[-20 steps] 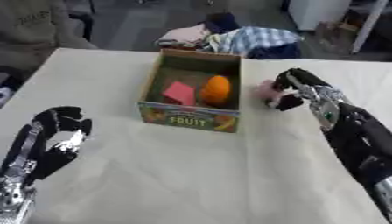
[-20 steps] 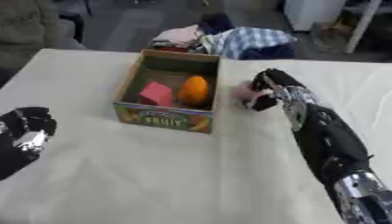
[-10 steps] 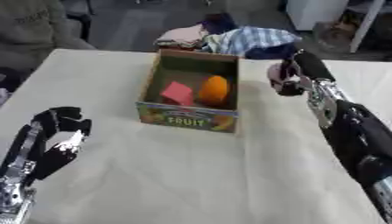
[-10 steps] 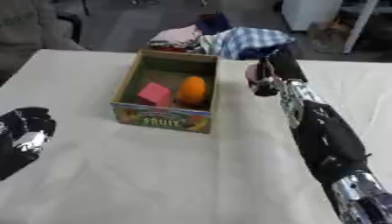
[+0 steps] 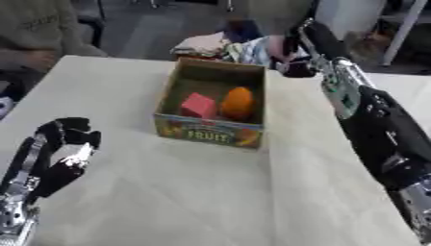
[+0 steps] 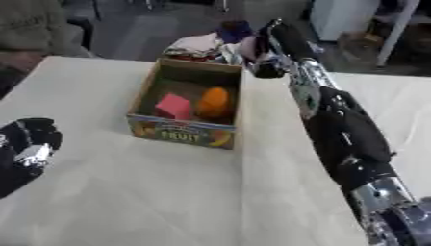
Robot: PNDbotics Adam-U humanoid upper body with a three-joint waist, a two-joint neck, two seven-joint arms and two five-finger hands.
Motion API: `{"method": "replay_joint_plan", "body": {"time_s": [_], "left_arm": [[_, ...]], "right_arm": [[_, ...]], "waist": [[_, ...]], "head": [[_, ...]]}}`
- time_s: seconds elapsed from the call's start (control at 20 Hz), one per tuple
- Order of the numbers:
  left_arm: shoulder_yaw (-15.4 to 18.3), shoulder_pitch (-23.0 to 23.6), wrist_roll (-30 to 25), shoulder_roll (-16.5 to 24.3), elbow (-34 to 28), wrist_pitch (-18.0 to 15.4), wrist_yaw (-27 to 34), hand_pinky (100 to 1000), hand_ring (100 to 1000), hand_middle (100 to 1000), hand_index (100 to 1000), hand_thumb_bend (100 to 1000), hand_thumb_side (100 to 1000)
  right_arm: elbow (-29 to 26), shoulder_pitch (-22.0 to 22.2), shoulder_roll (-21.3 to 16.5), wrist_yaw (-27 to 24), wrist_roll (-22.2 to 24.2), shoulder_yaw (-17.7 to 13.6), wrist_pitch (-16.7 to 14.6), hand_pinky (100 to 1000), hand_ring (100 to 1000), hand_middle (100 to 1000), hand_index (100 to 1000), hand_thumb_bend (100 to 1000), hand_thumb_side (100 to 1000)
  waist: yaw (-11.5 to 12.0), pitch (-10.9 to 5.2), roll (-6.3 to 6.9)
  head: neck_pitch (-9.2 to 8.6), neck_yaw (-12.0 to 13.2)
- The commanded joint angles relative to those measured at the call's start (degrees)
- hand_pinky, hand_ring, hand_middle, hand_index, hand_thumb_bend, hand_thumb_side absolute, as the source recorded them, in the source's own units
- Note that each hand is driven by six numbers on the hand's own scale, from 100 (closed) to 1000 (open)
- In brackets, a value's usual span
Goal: Pick up objects on the table and place them in the box.
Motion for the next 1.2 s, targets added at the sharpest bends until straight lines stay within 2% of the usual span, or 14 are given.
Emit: {"method": "replay_joint_plan", "body": {"time_s": [0.05,0.15,0.2,0.25,0.3,0.45,0.5,0.7,0.8,0.95,1.0,1.1,1.15,1.2], "left_arm": [[-0.01,-0.87,-0.26,0.67,-0.91,-0.16,0.20,689,642,619,738,333,465],[-0.12,-0.92,-0.37,0.54,-0.90,-0.16,0.25,689,642,619,738,333,465],[-0.17,-0.95,-0.43,0.48,-0.90,-0.17,0.28,689,641,619,738,332,465],[-0.20,-0.97,-0.47,0.42,-0.90,-0.17,0.29,689,641,619,738,332,465],[-0.21,-0.98,-0.49,0.39,-0.90,-0.17,0.29,689,641,619,738,333,466],[-0.13,-1.02,-0.44,0.42,-0.90,-0.14,0.30,689,641,619,738,333,466],[-0.09,-1.02,-0.40,0.44,-0.90,-0.13,0.30,689,641,619,738,332,467],[0.11,-0.90,-0.19,0.53,-0.86,-0.07,0.27,689,641,619,738,333,467],[0.23,-0.79,-0.06,0.59,-0.84,-0.04,0.25,689,641,619,738,334,467],[0.48,-0.62,0.21,0.67,-0.80,0.00,0.23,688,641,619,738,337,470],[0.61,-0.55,0.36,0.68,-0.78,0.03,0.23,688,642,619,738,338,471],[0.86,-0.45,0.65,0.71,-0.78,0.08,0.22,688,642,619,737,339,472],[0.95,-0.41,0.78,0.73,-0.79,0.11,0.21,688,642,619,738,340,473],[1.08,-0.36,0.92,0.74,-0.77,0.15,0.20,688,643,620,737,342,474]], "right_arm": [[-0.30,-1.70,2.16,2.02,2.19,0.93,-1.95,552,536,313,402,306,100],[0.48,-1.58,3.89,3.57,3.04,1.13,-2.63,560,545,326,418,350,100],[0.94,-1.44,4.61,4.30,3.42,1.17,-2.91,563,548,332,425,307,100],[1.36,-1.28,5.16,4.92,3.72,1.17,-3.13,570,558,349,449,388,100],[1.75,-1.12,5.55,5.46,4.08,1.20,-3.38,575,564,364,464,314,116],[2.51,-0.82,5.81,6.50,5.20,1.21,-4.00,602,600,449,604,325,238],[2.55,-0.75,5.66,6.46,5.55,1.12,-4.08,624,632,545,700,325,317],[1.69,-0.50,4.54,4.19,7.82,0.86,-4.31,706,757,836,911,303,541],[-0.06,-0.28,3.59,1.90,8.79,0.81,-4.62,711,763,863,920,293,555],[-4.20,0.45,1.49,-3.99,8.08,1.10,-4.71,694,744,838,907,260,524],[-6.01,0.90,0.48,-6.77,7.65,1.34,-4.64,674,721,807,891,226,468],[-10.43,2.28,-1.89,-12.74,6.83,2.24,-3.98,658,701,787,879,178,436],[-12.65,3.04,-3.00,-15.64,6.58,2.76,-3.26,656,699,785,878,171,436],[-14.99,4.00,-4.30,-18.73,6.16,3.07,-2.41,647,690,776,874,100,465]], "waist": [[0.35,-0.96,0.38],[0.71,-0.96,0.49],[0.84,-0.95,0.54],[0.93,-0.93,0.57],[0.98,-0.90,0.58],[0.83,-0.78,0.58],[0.70,-0.75,0.56],[-0.09,-0.81,0.50],[-0.69,-0.91,0.50],[-1.67,-1.06,0.50],[-2.04,-1.10,0.49],[-2.64,-1.11,0.49],[-2.86,-1.10,0.48],[-3.17,-1.09,0.50]], "head": [[-0.39,-0.45],[-0.33,-0.73],[-0.29,-0.83],[-0.27,-0.86],[-0.28,-0.84],[-0.31,-0.67],[-0.33,-0.59],[-0.27,-0.18],[-0.16,0.13],[0.07,0.58],[0.16,0.76],[0.25,1.16],[0.30,1.29],[0.38,1.47]]}}
